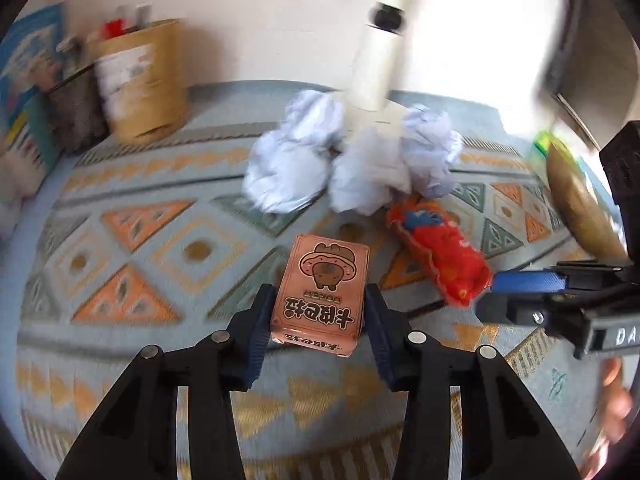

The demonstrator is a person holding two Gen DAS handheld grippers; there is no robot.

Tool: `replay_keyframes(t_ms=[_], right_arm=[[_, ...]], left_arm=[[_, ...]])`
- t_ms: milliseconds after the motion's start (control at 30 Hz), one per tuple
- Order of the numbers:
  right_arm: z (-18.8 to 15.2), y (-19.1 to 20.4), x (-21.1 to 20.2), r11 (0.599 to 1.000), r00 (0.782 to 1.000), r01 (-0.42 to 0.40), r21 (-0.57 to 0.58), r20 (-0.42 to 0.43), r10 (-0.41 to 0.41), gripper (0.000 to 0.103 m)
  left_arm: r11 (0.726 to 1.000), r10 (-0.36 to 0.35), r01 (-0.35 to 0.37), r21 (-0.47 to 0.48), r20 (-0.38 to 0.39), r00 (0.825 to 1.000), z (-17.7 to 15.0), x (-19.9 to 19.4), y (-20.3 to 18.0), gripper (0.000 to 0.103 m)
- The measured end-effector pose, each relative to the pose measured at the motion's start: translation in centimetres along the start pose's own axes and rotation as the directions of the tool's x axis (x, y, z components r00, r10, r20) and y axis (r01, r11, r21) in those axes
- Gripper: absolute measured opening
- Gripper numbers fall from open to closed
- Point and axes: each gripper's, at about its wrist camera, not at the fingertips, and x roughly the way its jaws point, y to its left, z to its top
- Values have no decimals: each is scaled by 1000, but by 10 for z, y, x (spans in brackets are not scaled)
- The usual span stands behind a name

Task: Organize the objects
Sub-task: 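Close the left gripper on the orange milk box while the right gripper grasps the red snack bag, then lift the milk box and snack bag off the rug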

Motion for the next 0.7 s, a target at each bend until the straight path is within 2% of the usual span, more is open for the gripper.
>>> replay_keyframes(t_ms=[100,233,267,300,333,400,500,633,700], right_arm=[[7,14,8,996,994,84,-13,64,-83,51],[14,31,23,970,965,233,-67,137,-222,51],[13,35,25,962,959,257,-89,147,-242,46],[10,39,25,953,952,280,-116,161,-260,35],[6,41,22,946,947,292,-142,178,-266,34],[-6,37,10,951,959,255,-178,170,-225,30],[-31,27,-16,958,977,176,-228,155,-143,30],[-62,15,-38,949,981,176,-261,129,-146,30],[-71,4,-40,948,982,177,-264,117,-151,30]], left_arm=[[996,12,-10,-91,30,999,-17,-15,7,41],[989,15,-6,-149,60,998,-23,-25,12,41],[987,13,-4,-161,60,998,-23,-25,13,41],[985,11,-1,-171,57,998,-24,-26,14,41],[984,7,2,-177,51,999,-25,-26,15,40],[983,-1,9,-183,46,999,-29,-28,13,40],[984,-28,34,-174,42,999,-39,-35,4,40],[985,-69,71,-155,17,997,-59,-42,-10,40],[991,-42,44,-129,21,999,-63,-44,-17,40]])
